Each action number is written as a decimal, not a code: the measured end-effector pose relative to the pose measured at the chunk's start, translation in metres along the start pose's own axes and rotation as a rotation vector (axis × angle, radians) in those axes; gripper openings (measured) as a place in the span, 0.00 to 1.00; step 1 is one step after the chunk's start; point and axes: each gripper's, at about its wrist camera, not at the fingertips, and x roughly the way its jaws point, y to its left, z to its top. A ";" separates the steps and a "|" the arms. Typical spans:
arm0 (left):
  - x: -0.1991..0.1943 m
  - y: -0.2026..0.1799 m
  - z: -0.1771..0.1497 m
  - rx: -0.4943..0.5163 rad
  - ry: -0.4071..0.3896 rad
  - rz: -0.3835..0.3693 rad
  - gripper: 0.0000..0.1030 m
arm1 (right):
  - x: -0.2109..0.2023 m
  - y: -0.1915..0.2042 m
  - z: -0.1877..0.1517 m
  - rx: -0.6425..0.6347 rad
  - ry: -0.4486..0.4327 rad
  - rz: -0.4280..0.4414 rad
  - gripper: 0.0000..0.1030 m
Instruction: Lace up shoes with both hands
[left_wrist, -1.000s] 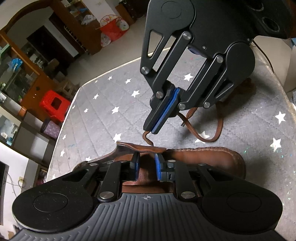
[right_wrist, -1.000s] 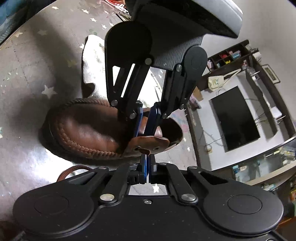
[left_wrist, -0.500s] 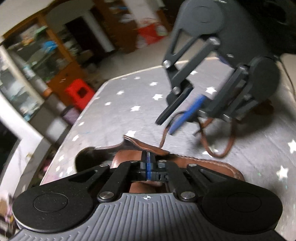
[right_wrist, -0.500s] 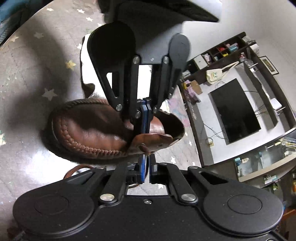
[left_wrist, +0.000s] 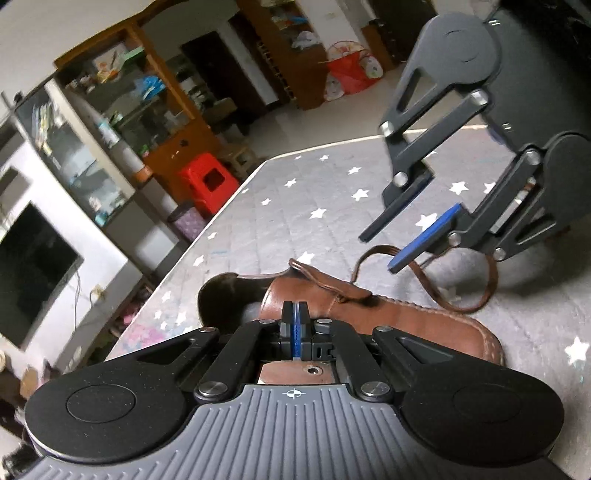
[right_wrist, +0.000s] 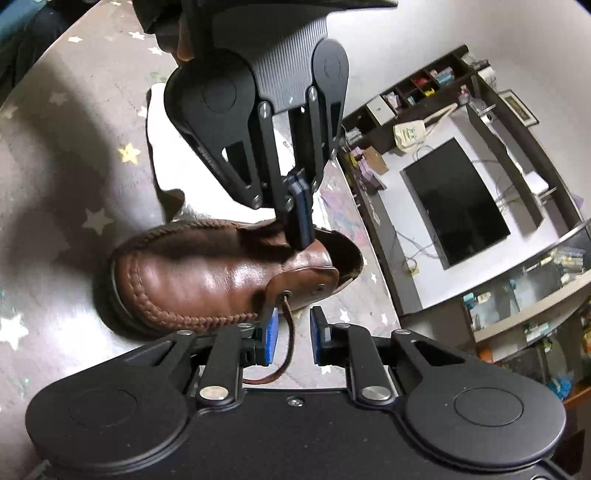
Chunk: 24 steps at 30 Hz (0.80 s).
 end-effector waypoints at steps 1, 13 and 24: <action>-0.001 -0.006 0.000 0.049 -0.001 -0.030 0.00 | 0.003 0.001 0.000 0.003 0.007 0.000 0.18; 0.013 -0.013 -0.002 0.235 0.006 -0.084 0.02 | 0.033 -0.003 -0.017 -0.056 0.078 0.039 0.25; 0.025 -0.015 -0.003 0.311 -0.009 -0.133 0.04 | 0.031 -0.001 -0.014 -0.085 0.051 0.049 0.02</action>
